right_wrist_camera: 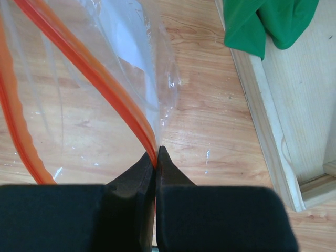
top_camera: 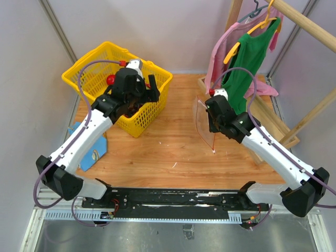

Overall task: Place the food in the zip-top bag and seal the zipper
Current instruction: Open the zipper of the food storage bag, then pick up the fake vegetable from the bin.

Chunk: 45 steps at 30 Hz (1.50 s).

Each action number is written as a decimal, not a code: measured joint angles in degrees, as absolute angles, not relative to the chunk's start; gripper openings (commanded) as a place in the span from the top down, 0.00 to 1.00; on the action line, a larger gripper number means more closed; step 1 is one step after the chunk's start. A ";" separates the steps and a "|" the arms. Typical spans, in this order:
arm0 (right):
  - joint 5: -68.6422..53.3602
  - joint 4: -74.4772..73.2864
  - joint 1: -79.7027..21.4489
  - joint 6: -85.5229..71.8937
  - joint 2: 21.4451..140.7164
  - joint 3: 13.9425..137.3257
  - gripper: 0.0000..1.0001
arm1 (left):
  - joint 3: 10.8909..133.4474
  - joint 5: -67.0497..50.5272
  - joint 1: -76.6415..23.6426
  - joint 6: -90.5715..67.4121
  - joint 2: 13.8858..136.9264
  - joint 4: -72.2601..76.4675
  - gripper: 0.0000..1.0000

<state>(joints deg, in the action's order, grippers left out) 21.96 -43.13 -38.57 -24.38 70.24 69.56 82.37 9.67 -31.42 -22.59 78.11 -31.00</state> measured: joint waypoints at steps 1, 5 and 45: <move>22.24 -43.79 -38.57 -24.43 70.24 69.89 0.99 | 82.78 9.63 -30.09 -22.06 78.67 -30.76 0.09; 22.74 -45.15 -38.57 -24.40 70.24 70.35 0.99 | 84.55 9.10 -25.10 -20.10 83.07 -30.15 0.08; 21.32 -45.74 -38.57 -24.43 72.23 70.61 0.99 | 101.84 0.93 -14.48 7.86 123.72 -20.21 0.42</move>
